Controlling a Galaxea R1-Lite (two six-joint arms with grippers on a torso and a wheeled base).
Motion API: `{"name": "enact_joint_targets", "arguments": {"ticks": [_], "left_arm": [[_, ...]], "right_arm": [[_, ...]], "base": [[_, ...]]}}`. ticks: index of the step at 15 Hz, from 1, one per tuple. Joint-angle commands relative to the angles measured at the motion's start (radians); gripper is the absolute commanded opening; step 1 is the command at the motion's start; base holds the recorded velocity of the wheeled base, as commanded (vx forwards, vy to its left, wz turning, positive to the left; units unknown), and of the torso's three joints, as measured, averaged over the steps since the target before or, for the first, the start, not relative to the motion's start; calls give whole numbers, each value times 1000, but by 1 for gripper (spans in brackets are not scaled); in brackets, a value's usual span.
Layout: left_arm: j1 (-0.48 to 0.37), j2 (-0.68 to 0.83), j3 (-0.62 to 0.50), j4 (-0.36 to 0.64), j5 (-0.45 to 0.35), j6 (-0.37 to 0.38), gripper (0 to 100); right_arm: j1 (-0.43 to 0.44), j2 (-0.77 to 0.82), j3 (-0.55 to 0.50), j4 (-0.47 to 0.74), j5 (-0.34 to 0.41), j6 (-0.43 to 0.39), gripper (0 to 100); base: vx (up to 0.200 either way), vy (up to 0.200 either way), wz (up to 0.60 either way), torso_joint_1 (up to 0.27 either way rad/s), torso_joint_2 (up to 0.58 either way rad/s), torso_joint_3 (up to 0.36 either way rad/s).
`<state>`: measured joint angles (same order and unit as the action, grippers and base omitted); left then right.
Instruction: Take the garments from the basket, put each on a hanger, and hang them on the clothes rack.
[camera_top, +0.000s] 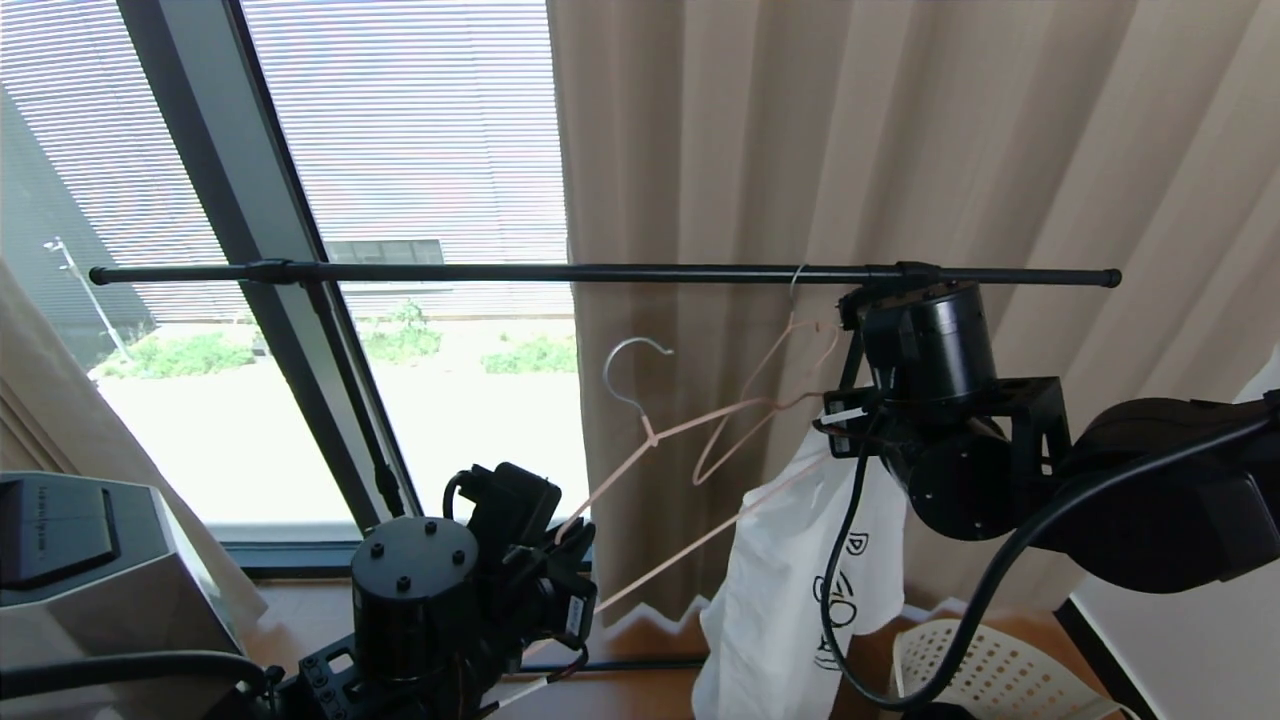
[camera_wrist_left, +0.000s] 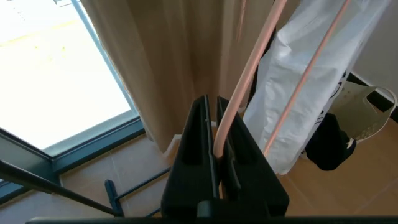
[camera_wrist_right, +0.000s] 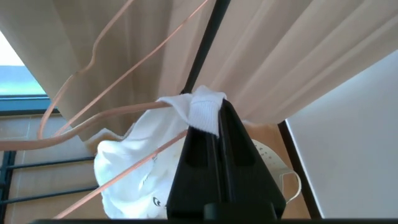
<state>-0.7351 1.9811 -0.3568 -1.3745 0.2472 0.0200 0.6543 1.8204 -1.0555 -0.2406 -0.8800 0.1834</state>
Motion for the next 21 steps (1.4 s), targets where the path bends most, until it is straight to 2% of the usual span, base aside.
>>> {"name": "enact_joint_targets", "arguments": {"ticks": [1,5,9,10,12,21], "left_arm": [[-17,4,21,-25,-5,1,0],[-49,38,58,-89,-6,11,0],[-61,48,68,-109,-8,9,0],[-66,47,71,-118,-16,8,0],[-66,41,101,-186,-85,5,0],[-53,71,88,-196,-82,8,0]], "right_arm": [[15,26,-15,0,1,5,0],[16,26,-64,4,-1,64,0],[13,2,-80,4,-2,70,0],[11,-4,-80,4,-2,70,0],[16,-15,-67,6,-2,70,0],[176,-58,-29,6,-8,79,0]], "base": [[0,0,0,0,0,0],[0,0,0,0,0,0],[0,0,0,0,0,0],[0,0,0,0,0,0],[0,0,0,0,0,0],[0,0,0,0,0,0]]}}
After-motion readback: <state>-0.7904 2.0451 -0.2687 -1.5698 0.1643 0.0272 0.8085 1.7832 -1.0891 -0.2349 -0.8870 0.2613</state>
